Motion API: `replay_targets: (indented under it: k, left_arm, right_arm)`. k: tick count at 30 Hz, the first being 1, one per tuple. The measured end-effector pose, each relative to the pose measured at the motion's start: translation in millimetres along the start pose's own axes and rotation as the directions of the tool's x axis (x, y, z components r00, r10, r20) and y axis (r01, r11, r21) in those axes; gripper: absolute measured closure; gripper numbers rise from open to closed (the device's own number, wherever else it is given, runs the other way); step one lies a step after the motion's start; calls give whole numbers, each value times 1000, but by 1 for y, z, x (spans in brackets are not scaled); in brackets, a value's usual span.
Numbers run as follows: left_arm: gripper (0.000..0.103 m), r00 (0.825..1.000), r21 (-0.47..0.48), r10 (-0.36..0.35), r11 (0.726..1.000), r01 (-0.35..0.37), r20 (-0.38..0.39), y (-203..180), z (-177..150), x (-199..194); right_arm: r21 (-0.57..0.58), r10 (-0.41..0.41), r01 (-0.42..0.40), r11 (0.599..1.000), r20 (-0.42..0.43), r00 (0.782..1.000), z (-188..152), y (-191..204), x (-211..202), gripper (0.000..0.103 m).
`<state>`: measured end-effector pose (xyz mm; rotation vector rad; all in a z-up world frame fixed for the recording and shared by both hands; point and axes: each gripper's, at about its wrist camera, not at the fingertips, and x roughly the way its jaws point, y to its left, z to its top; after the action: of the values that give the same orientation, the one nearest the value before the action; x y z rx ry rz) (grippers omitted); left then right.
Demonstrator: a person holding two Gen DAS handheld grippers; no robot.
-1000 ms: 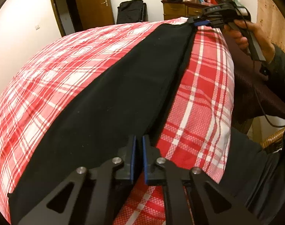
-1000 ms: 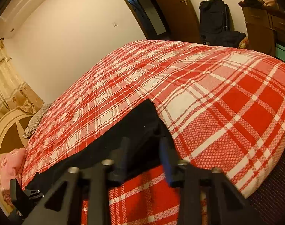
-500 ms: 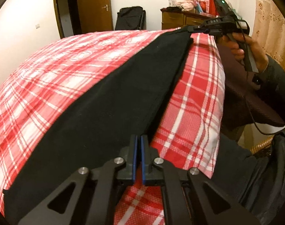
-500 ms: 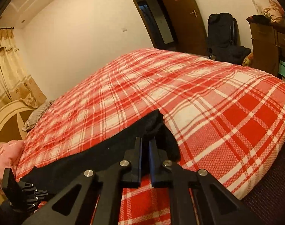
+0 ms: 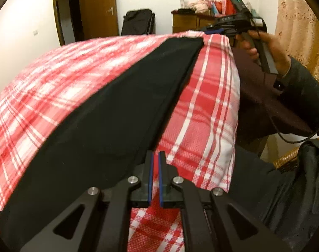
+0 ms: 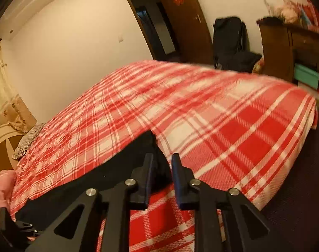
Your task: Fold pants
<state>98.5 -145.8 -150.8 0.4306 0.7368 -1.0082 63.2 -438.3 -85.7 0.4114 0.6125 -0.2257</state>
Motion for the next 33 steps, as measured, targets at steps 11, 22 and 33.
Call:
replay_targets:
  k: [11,22,33]
  left_arm:
    - [61,992,-129,112,986,-105,50,37,-4,-16]
    - [56,995,-162,96,982,-100,-30,38,-36,-12]
    - [34,940,-295,336,905,-305,57,78,-63,-79]
  right_arm:
    - [-69,141,-164,984,-255,957,-29,33,54,62]
    - [-219,184,-255,942,-296,937,-38,93,49,62]
    - [-359,31,-205,911,-433,901,-51,121,58,62]
